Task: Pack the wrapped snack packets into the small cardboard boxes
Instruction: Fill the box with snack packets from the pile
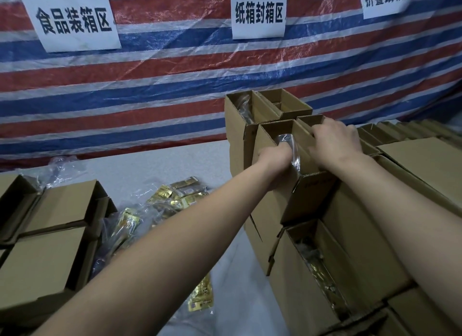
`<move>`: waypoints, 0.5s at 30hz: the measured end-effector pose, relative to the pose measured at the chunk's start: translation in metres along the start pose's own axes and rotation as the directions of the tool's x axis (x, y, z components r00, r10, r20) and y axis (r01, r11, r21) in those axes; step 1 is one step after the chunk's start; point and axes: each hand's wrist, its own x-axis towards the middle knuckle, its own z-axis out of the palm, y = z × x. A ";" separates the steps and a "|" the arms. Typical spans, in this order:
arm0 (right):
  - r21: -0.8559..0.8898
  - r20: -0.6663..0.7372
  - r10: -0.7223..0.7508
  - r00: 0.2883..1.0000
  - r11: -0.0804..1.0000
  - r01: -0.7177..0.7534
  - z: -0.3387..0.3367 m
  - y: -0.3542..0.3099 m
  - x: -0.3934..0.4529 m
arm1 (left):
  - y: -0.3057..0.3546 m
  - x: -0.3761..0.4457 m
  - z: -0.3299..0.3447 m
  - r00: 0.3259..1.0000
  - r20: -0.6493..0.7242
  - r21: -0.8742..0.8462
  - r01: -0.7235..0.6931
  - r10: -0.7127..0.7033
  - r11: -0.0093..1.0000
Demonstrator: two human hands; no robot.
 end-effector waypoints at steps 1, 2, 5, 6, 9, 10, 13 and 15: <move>0.013 0.000 0.005 1.000 1.000 -0.005 0.000 0.001 0.000 | -0.003 0.002 -0.001 1.000 0.028 -0.028 0.003 -0.002 1.000; 0.023 0.001 0.009 1.000 1.000 -0.009 -0.001 0.001 0.000 | -0.005 -0.001 -0.002 0.999 0.052 -0.033 -0.006 0.008 0.999; 0.052 -0.015 0.000 1.000 0.999 0.001 -0.005 -0.005 -0.001 | -0.010 -0.008 -0.007 0.997 0.064 -0.040 -0.037 0.040 0.999; 0.063 -0.026 -0.004 1.000 0.998 0.006 -0.008 -0.009 -0.002 | -0.012 -0.010 -0.010 0.997 0.068 -0.049 -0.045 0.048 0.998; 0.127 -0.101 -0.032 0.994 0.991 0.045 -0.021 -0.022 -0.008 | -0.019 -0.014 -0.021 0.996 0.056 -0.031 -0.070 0.071 0.997; 0.166 -0.139 -0.045 0.989 0.984 0.068 -0.026 -0.029 -0.011 | -0.023 -0.015 -0.028 0.997 0.044 -0.016 -0.070 0.071 0.997; 0.312 -0.234 -0.088 0.968 0.937 0.161 -0.044 -0.060 -0.023 | -0.041 -0.022 -0.052 0.992 -0.045 0.036 -0.113 0.115 0.993; 0.395 -0.234 -0.131 0.963 0.892 0.217 -0.051 -0.087 -0.033 | -0.056 -0.029 -0.072 0.978 -0.115 0.064 -0.168 0.174 0.984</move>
